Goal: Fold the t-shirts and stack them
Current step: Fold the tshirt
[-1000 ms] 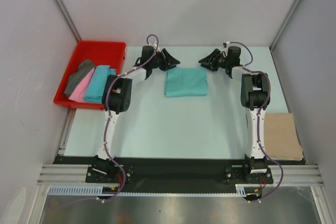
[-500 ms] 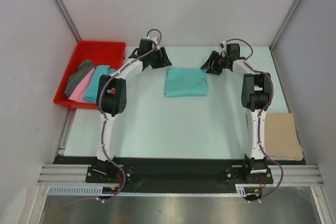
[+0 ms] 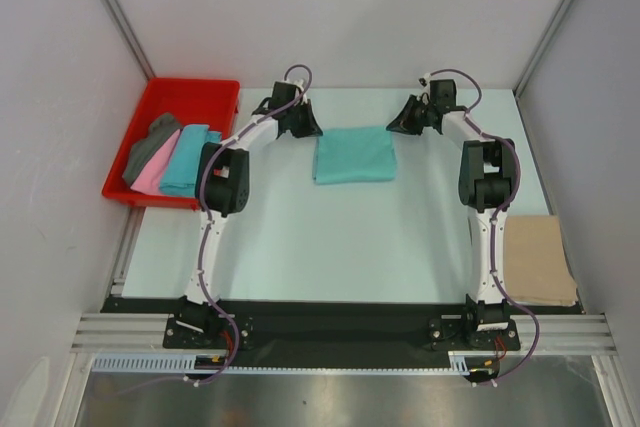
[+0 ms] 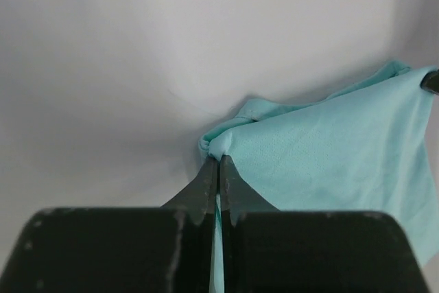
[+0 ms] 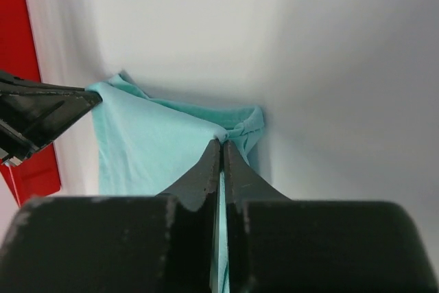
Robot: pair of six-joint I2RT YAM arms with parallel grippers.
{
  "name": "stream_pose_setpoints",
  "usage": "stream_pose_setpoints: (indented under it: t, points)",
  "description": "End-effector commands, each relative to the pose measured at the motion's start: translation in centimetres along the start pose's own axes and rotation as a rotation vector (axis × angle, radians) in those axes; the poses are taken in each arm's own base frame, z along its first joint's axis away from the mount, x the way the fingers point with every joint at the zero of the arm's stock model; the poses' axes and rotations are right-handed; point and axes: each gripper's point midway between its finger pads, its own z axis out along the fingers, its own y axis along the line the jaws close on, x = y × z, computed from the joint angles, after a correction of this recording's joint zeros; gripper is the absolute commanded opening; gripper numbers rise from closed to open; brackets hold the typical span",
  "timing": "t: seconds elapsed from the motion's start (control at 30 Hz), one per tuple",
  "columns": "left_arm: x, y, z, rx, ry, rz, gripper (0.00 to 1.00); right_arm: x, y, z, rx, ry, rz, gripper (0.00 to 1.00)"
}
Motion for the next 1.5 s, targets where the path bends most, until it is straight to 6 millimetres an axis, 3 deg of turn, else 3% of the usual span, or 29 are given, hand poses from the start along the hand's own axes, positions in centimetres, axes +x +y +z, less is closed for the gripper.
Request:
stream_pose_setpoints:
  t: [0.0, 0.1, 0.13, 0.17, 0.2, 0.23, 0.37, 0.4, 0.43, 0.47, 0.5, 0.53, 0.57, 0.63, 0.67, 0.73, 0.77, 0.8, 0.83, 0.87, 0.9, 0.93, 0.97, 1.0, 1.07, 1.23, 1.33, 1.37, 1.47]
  points:
    - [-3.3, 0.3, -0.3, -0.014, -0.089, -0.007, 0.00, -2.4, 0.7, 0.2, -0.002, -0.088, -0.026, 0.01]
    - [-3.3, 1.2, 0.1, -0.034, -0.084, -0.015, 0.02, -2.4, -0.3, 0.8, 0.008, -0.092, -0.012, 0.08]
    - [-4.2, 0.7, -0.2, -0.031, -0.097, -0.007, 0.11, -2.4, -0.5, 0.9, 0.014, -0.087, -0.010, 0.27]
    - [-3.9, 1.1, -0.4, -0.056, -0.073, -0.011, 0.23, -1.7, -1.1, 1.0, 0.035, -0.055, 0.008, 0.33]
    - [-4.2, 0.9, -0.8, -0.059, -0.074, -0.004, 0.37, -2.5, -0.9, 0.6, 0.046, -0.066, -0.003, 0.36]
    - [-4.2, 0.6, -1.3, -0.058, -0.070, 0.004, 0.38, -2.5, -0.9, 0.3, 0.059, -0.063, -0.025, 0.42]
    - [-5.1, -1.0, -5.1, -0.090, -0.100, 0.048, 0.56, -3.6, 0.5, -3.3, 0.101, -0.060, -0.040, 0.51]
    - [-4.6, -1.0, -5.7, -0.101, -0.092, 0.055, 0.59, -4.4, 1.9, -4.9, 0.097, -0.077, -0.055, 0.53]
    - [-5.9, -2.6, -7.8, -0.085, -0.127, 0.073, 0.59, -4.4, 2.4, -5.7, 0.102, -0.071, -0.059, 0.54]
    - [-5.9, -3.3, -8.3, -0.073, -0.131, 0.080, 0.58, -3.4, 2.7, -6.4, 0.115, -0.035, -0.049, 0.54]
    - [-5.9, -4.7, -9.0, -0.024, -0.131, 0.086, 0.49, -3.6, 4.6, -7.9, 0.084, -0.037, -0.060, 0.54]
    - [-5.7, -5.8, -9.7, 0.017, -0.129, 0.084, 0.42, -2.1, 4.7, -8.0, 0.079, -0.001, -0.046, 0.54]
    - [-6.2, -7.5, -10.0, 0.080, -0.158, 0.079, 0.35, -1.2, 5.9, -8.4, 0.063, 0.015, -0.048, 0.54]
    - [-4.9, -10.1, -9.7, 0.226, -0.131, 0.084, 0.20, 0.0, 7.7, -9.6, 0.012, 0.026, -0.034, 0.51]
    - [-5.1, -11.9, -9.1, 0.301, -0.153, 0.081, 0.16, 1.6, 7.4, -9.3, -0.009, 0.059, 0.003, 0.48]
    - [-4.9, -15.0, -8.7, 0.484, -0.174, 0.115, 0.08, 3.5, 8.9, -9.8, -0.104, 0.110, 0.065, 0.35]
    - [-3.8, -16.1, -7.7, 0.545, -0.153, 0.065, 0.07, 4.9, 8.2, -9.3, -0.129, 0.128, 0.080, 0.31]
    - [-3.1, -16.6, -7.0, 0.590, -0.150, 0.044, 0.01, 5.5, 9.0, -9.5, -0.180, 0.148, 0.102, 0.28]
    - [-2.4, -16.9, -6.3, 0.627, -0.141, 0.019, 0.00, 5.7, 9.1, -9.6, -0.204, 0.147, 0.109, 0.21]
    - [-2.6, -18.8, -6.6, 0.712, -0.161, -0.017, 0.00, 5.5, 9.4, -9.5, -0.236, 0.128, 0.094, 0.17]
    - [-1.1, -18.0, -4.4, 0.723, -0.128, -0.056, 0.00, 6.4, 9.3, -9.3, -0.263, 0.149, 0.111, 0.12]
    - [-1.8, -19.2, -4.5, 0.773, -0.157, -0.044, 0.00, 6.6, 9.3, -9.1, -0.280, 0.151, 0.127, 0.03]
    - [-0.9, -19.9, -3.6, 0.792, -0.129, -0.077, 0.00, 6.5, 9.2, -8.5, -0.311, 0.139, 0.118, 0.00]
    - [0.4, -19.2, -1.7, 0.780, -0.103, -0.103, 0.00, 7.1, 9.4, -8.3, -0.350, 0.164, 0.128, 0.00]
    - [0.8, -20.1, -0.3, 0.787, -0.080, -0.127, 0.00, 7.2, 9.7, -7.2, -0.408, 0.173, 0.138, 0.00]
    - [3.2, -15.7, 4.9, 0.595, 0.008, -0.361, 0.00, 9.5, 7.9, -4.8, -0.453, 0.246, 0.170, 0.00]
    - [3.1, -14.5, 5.8, 0.560, 0.028, -0.485, 0.00, 11.2, 5.9, -4.0, -0.434, 0.288, 0.209, 0.00]
    - [4.0, -13.1, 6.8, 0.511, 0.068, -0.547, 0.00, 12.5, 4.9, -4.0, -0.408, 0.319, 0.223, 0.00]
    - [3.9, -12.2, 7.1, 0.479, 0.074, -0.547, 0.00, 14.9, 3.0, -4.4, -0.343, 0.358, 0.256, 0.00]
